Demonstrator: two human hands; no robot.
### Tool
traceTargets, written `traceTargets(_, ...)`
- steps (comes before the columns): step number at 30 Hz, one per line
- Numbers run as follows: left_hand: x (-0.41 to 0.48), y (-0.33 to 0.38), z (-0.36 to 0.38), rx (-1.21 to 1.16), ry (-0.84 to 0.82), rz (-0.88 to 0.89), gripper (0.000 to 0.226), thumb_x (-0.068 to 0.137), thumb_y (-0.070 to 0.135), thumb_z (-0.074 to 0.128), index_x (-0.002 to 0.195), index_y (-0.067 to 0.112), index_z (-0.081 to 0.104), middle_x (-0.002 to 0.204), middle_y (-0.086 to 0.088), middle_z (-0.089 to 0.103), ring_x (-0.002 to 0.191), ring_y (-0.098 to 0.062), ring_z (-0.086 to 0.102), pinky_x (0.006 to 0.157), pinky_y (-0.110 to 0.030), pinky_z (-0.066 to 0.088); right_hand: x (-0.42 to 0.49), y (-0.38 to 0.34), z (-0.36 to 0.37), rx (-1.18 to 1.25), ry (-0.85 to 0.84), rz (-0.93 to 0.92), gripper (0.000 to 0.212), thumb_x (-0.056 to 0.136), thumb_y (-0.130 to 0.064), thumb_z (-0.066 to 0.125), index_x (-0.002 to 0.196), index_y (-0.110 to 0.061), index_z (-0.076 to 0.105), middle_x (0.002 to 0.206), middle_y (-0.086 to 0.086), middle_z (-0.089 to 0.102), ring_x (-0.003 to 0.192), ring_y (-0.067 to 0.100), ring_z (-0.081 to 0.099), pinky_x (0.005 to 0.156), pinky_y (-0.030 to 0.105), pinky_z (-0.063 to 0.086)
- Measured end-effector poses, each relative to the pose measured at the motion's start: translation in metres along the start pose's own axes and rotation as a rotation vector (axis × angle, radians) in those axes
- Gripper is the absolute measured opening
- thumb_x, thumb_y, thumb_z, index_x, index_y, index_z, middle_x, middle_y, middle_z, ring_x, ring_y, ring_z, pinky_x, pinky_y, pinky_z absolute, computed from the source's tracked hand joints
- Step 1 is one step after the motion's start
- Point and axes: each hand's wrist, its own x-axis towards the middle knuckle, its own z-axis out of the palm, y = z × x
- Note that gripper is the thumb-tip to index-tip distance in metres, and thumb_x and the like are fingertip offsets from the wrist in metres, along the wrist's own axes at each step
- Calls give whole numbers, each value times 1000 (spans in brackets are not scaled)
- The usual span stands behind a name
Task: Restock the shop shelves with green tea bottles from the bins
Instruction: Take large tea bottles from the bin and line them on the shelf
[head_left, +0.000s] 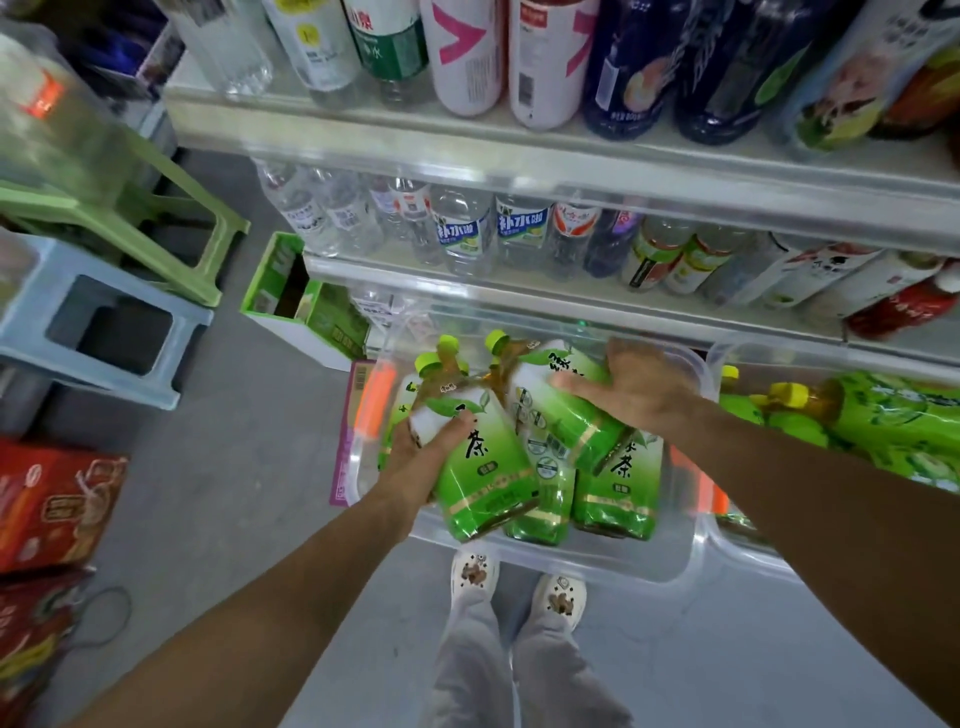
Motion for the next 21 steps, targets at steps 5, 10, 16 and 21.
traceTargets(5, 0, -5, 3, -46, -7, -14, 115, 55, 73, 76, 152, 38, 26, 149, 0, 48, 129, -28, 54, 105, -55, 47, -2, 9, 18, 412, -201, 300, 143, 29, -107, 48, 141, -18, 46, 149, 12, 46, 132, 35, 48, 108, 50, 42)
traceTargets(10, 2, -2, 2, -55, -57, -5, 93, 61, 68, 81, 141, 44, 39, 128, 6, 65, 109, -20, 67, 93, -49, 54, 12, 5, -4, 675, -555, 375, 121, 19, -80, 86, 118, -16, 61, 98, 16, 76, 84, 35, 75, 77, 48, 61)
traceTargets(16, 6, -4, 8, -95, -29, 35, 129, 42, 78, 83, 153, 41, 28, 157, -2, 41, 139, -31, 46, 113, -57, 38, -12, -4, 10, 928, -593, 361, 133, 23, -57, 99, 139, -13, 50, 128, 18, 66, 113, 34, 67, 95, 50, 54)
traceTargets(21, -4, -4, 23, -190, 171, 70, 111, 61, 58, 87, 152, 17, 37, 152, -11, 46, 135, -34, 49, 111, -52, 42, -51, -6, 37, 928, -292, 296, 155, 29, -77, 85, 157, -21, 16, 164, 8, 21, 147, 31, 26, 115, 48, 28)
